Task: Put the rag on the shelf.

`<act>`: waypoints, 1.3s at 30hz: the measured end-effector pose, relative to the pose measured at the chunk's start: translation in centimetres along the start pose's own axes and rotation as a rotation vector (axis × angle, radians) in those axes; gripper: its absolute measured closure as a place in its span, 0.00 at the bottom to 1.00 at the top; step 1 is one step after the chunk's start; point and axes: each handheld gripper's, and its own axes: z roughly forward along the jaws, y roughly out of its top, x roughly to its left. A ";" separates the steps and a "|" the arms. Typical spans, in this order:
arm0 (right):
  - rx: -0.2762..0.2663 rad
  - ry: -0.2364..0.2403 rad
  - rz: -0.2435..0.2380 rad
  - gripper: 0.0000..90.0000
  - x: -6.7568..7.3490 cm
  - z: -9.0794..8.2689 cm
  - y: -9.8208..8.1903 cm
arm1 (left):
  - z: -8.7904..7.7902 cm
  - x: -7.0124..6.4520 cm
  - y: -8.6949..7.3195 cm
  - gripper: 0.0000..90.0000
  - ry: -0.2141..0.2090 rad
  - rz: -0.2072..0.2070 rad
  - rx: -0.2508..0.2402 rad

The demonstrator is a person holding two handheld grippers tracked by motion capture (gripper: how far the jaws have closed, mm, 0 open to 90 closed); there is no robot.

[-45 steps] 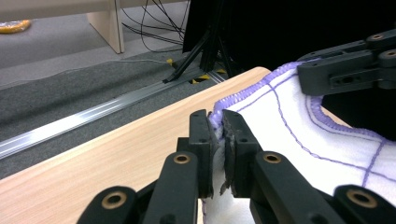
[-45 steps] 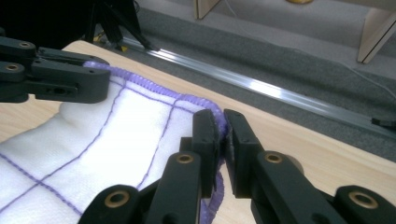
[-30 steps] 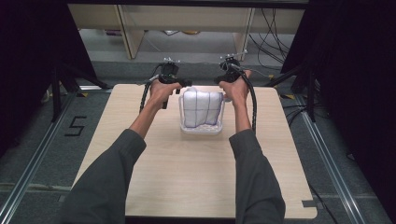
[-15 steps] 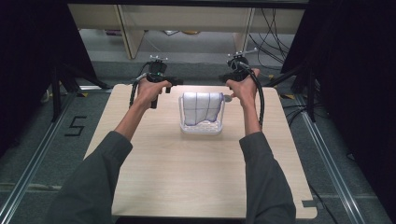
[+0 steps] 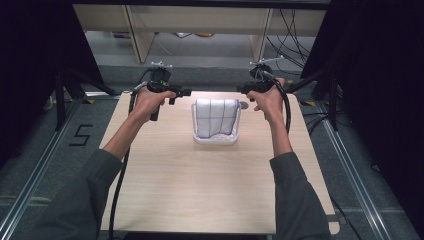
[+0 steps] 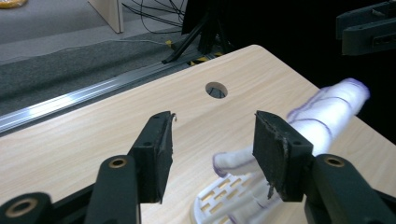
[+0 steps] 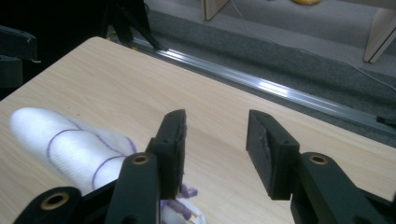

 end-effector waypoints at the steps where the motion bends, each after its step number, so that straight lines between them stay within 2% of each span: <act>1: -0.007 0.012 -0.009 0.62 0.2 -0.6 -0.3 | -0.4 -0.2 -0.2 0.51 -0.011 0.004 -0.009; 8: -0.045 0.038 -0.042 0.58 0.9 -2.1 -1.2 | -1.5 -1.2 -0.8 0.49 -0.025 0.023 -0.035; 11: -0.064 0.052 -0.050 0.56 1.7 -3.0 -1.8 | -2.2 -2.0 -1.6 0.48 -0.050 0.041 -0.052; 14: -0.052 0.054 -0.084 0.55 2.1 -3.5 -2.4 | -2.7 -2.8 -2.2 0.47 -0.075 0.055 -0.054; 18: -0.068 0.077 -0.079 0.54 2.5 -3.9 -3.1 | -3.4 -3.5 -3.1 0.45 -0.103 0.049 -0.064; 19: -0.069 0.081 -0.094 0.53 2.8 -4.3 -3.5 | -3.8 -3.9 -3.7 0.44 -0.112 0.068 -0.070; 21: -0.071 0.083 -0.091 0.53 2.9 -4.4 -3.7 | -4.1 -4.2 -4.0 0.44 -0.112 0.065 -0.077; 22: -0.077 0.093 -0.097 0.52 3.1 -4.9 -4.2 | -4.4 -4.4 -4.4 0.43 -0.130 0.056 -0.083; 24: -0.083 0.095 -0.103 0.52 3.2 -5.0 -4.4 | -4.7 -4.7 -4.9 0.43 -0.141 0.059 -0.079; 27: -0.090 0.109 -0.107 0.51 3.6 -5.4 -5.1 | -5.1 -5.2 -5.7 0.41 -0.137 0.088 -0.068; 28: -0.108 0.109 -0.127 0.51 3.7 -5.6 -5.6 | -5.1 -5.4 -5.9 0.40 -0.139 0.094 -0.065; 29: -0.108 0.109 -0.127 0.51 3.7 -5.6 -5.6 | -5.2 -5.6 -6.1 0.40 -0.129 0.104 -0.062; 30: -0.110 0.119 -0.111 0.51 3.9 -5.6 -5.8 | -5.2 -5.8 -6.5 0.39 -0.141 0.107 -0.064; 32: -0.115 0.125 -0.121 0.51 4.1 -5.7 -6.2 | -5.5 -6.0 -6.9 0.39 -0.150 0.105 -0.068; 34: -0.116 0.134 -0.098 0.50 4.2 -5.9 -6.7 | -5.7 -6.2 -7.3 0.39 -0.156 0.097 -0.068; 35: -0.130 0.144 -0.102 0.50 4.2 -5.8 -6.9 | -5.8 -6.3 -7.7 0.39 -0.164 0.092 -0.073; 39: -0.124 0.142 -0.098 0.50 4.3 -5.9 -7.5 | -6.0 -6.4 -8.3 0.39 -0.168 0.091 -0.070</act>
